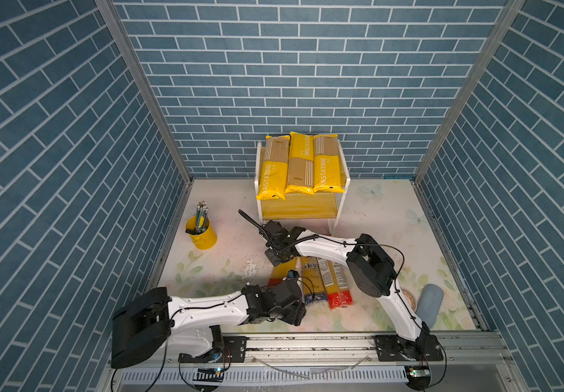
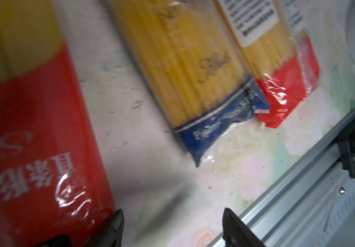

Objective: Arrange pasta packages on shelves
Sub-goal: Rotate the pasta bag at the center of the table.

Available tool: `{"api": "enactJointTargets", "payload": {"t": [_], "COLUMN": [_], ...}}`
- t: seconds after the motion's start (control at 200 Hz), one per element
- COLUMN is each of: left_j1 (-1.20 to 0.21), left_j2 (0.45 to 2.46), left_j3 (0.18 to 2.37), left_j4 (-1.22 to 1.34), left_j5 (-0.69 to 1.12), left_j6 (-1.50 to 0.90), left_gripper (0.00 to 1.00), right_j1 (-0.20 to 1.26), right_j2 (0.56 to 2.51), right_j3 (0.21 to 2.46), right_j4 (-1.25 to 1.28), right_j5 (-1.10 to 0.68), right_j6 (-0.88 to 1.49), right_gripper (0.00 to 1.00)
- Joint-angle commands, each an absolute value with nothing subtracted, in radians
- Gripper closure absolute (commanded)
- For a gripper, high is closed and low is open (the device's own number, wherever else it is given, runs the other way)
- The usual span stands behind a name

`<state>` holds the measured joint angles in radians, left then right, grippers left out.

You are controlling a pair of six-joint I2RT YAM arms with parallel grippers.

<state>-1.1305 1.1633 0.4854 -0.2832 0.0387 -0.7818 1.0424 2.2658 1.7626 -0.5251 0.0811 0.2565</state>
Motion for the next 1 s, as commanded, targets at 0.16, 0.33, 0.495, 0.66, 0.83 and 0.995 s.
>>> {"api": "enactJointTargets", "payload": {"t": [0.16,0.33,0.495,0.66,0.83,0.995], "left_j1": [-0.934,-0.846,-0.749,-0.755,-0.894,-0.929], "left_j2": [0.996,0.959,0.866,0.820,0.805,0.882], "left_j3": [0.396,0.447,0.466,0.460,0.430,0.392], "left_j4": [-0.499,-0.672,-0.727,-0.636,-0.535,-0.466], "left_j5": [-0.069,-0.159,-0.164,-0.091,-0.107,-0.102], "left_j6": [-0.826,-0.838,-0.870,-0.941,-1.029,-1.050], "left_gripper": [0.25,0.25,0.25,0.27,0.28,0.28], "right_j1": [1.046,1.075,1.066,1.053,1.039,1.018], "right_j2": [2.209,2.176,2.124,2.067,2.031,2.161], "right_j3": [1.715,1.707,1.710,1.679,1.613,1.727], "right_j4": [-0.691,-0.713,-0.729,-0.663,-0.477,-0.499], "right_j5": [-0.047,-0.111,-0.094,0.040,0.156,0.184], "right_j6": [0.377,0.425,0.425,0.449,0.466,0.469], "right_gripper": [0.97,0.97,0.97,0.98,0.98,0.97]}}
